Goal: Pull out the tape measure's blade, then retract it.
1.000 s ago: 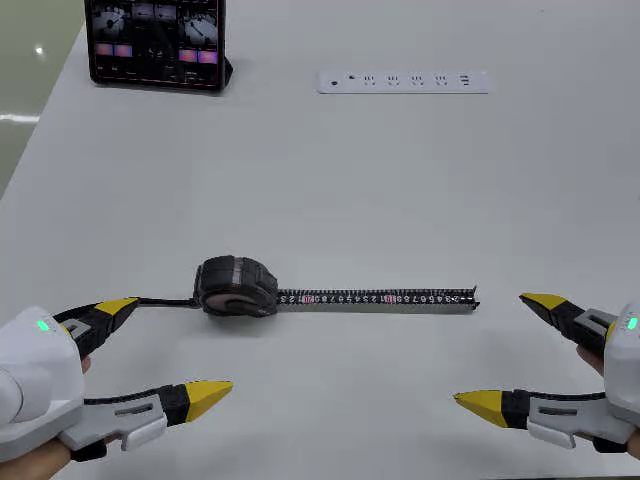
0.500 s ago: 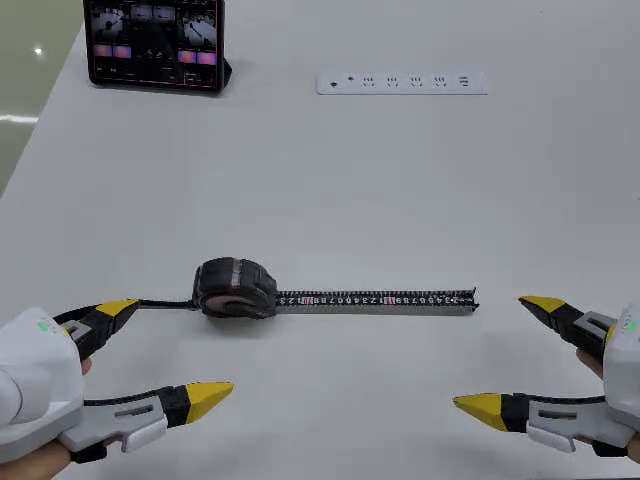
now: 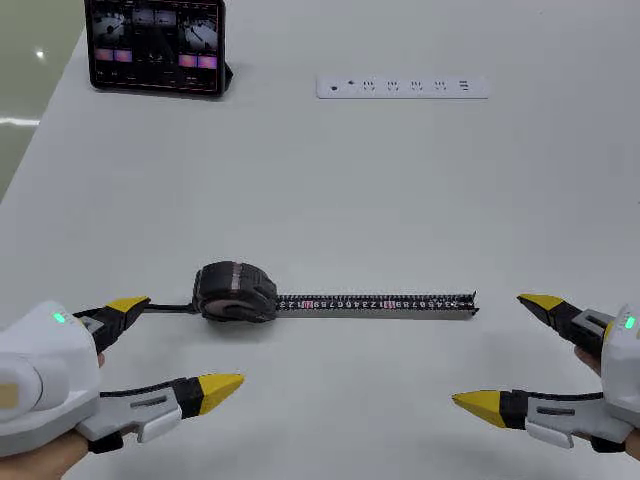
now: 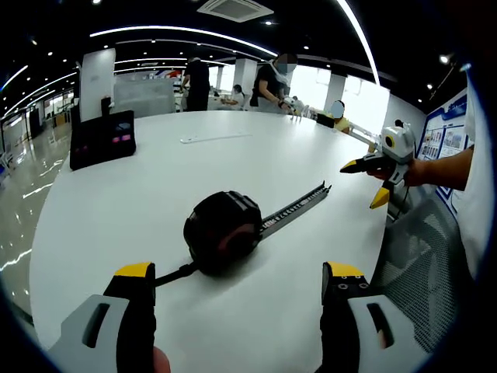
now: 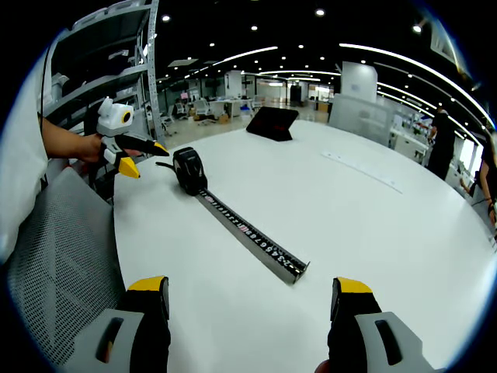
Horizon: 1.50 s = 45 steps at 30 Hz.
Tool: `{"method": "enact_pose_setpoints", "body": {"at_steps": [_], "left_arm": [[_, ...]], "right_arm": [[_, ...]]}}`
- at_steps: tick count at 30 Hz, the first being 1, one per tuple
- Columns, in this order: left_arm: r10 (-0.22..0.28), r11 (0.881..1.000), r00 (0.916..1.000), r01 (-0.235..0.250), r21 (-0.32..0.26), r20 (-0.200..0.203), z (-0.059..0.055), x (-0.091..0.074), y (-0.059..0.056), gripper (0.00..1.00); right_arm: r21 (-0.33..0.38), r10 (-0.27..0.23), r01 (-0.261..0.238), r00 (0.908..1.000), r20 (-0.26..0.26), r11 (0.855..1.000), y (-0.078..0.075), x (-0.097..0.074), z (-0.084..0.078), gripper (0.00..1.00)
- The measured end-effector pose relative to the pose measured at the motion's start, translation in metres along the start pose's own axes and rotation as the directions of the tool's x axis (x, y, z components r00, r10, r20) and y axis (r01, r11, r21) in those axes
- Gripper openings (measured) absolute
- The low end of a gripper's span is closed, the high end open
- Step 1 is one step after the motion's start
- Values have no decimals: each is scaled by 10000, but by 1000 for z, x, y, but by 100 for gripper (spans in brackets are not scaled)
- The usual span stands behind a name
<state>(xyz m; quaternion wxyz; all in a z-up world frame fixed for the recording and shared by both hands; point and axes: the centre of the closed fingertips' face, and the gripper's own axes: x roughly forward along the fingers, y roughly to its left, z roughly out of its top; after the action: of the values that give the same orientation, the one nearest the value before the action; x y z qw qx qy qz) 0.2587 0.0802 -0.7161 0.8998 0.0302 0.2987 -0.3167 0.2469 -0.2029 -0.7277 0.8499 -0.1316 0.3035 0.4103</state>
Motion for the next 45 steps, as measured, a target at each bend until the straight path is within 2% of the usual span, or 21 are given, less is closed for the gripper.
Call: {"method": "enact_pose_setpoints", "body": {"at_steps": [9,24,36,45], "left_arm": [[129,9999,9999,-129,-102,-17,3,12,0,85],[78,9995,10000,-78,-302,21,6,32,-5,84],[214,9979,9997,-209,-617,72,7,42,-4,83],[214,9973,9998,-211,-708,36,6,48,-8,82]], "right_arm": [[27,12,-11,10000,-19,10000,-3,2,-1,85],[74,44,-44,10000,-39,10000,-6,4,-2,85],[38,49,-49,10000,-9,10000,-9,6,1,84],[-31,92,-92,9999,-65,10000,-10,9,-1,83]]}}
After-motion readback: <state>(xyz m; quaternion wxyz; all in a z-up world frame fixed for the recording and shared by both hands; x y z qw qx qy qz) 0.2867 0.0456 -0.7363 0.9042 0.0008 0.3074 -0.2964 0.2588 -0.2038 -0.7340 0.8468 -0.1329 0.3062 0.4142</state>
